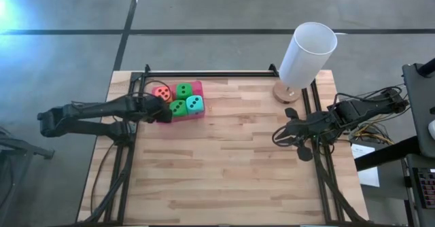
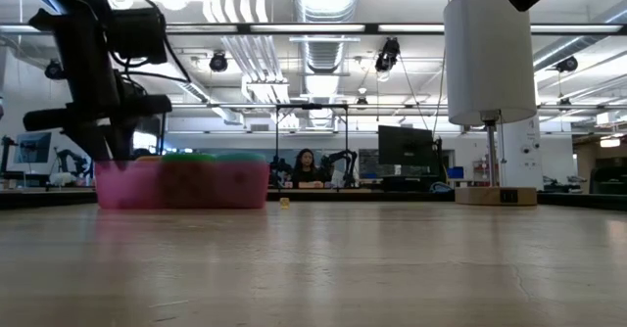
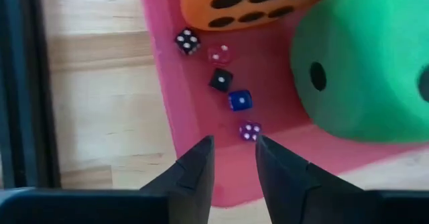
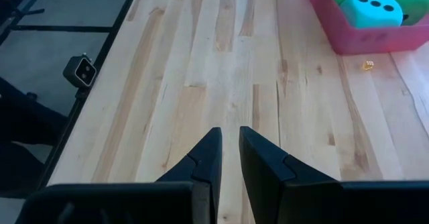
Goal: Pick & Place Dice
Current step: Put the small yellow dice into the red bin
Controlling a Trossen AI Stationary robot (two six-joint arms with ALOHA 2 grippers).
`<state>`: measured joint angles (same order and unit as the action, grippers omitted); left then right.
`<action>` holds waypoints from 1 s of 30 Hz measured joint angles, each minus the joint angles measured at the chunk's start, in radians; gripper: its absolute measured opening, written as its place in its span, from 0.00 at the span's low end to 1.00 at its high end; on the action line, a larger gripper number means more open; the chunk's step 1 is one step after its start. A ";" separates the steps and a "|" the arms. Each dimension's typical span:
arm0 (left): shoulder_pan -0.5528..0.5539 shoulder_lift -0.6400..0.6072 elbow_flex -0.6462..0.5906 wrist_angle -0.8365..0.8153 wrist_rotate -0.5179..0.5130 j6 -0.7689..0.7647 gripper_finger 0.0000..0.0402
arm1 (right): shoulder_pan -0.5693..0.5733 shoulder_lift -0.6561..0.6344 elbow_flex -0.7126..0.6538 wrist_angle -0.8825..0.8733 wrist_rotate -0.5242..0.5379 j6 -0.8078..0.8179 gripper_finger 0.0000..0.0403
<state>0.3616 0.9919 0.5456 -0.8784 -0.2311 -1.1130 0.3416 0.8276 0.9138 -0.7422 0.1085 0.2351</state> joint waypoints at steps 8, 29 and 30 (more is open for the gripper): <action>0.000 0.000 -0.012 -0.009 -0.115 -0.100 0.29 | 0.000 0.000 0.000 0.000 0.000 0.001 0.13; 0.001 -0.012 0.133 -0.070 -0.242 -0.113 0.29 | 0.000 0.000 0.000 0.000 0.027 0.034 0.13; 0.001 -0.013 0.158 -0.071 -0.242 -0.092 0.29 | 0.000 0.000 0.000 -0.001 0.029 0.035 0.13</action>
<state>0.3626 0.9788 0.7034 -0.9493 -0.4730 -1.2048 0.3420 0.8276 0.9138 -0.7429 0.1373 0.2699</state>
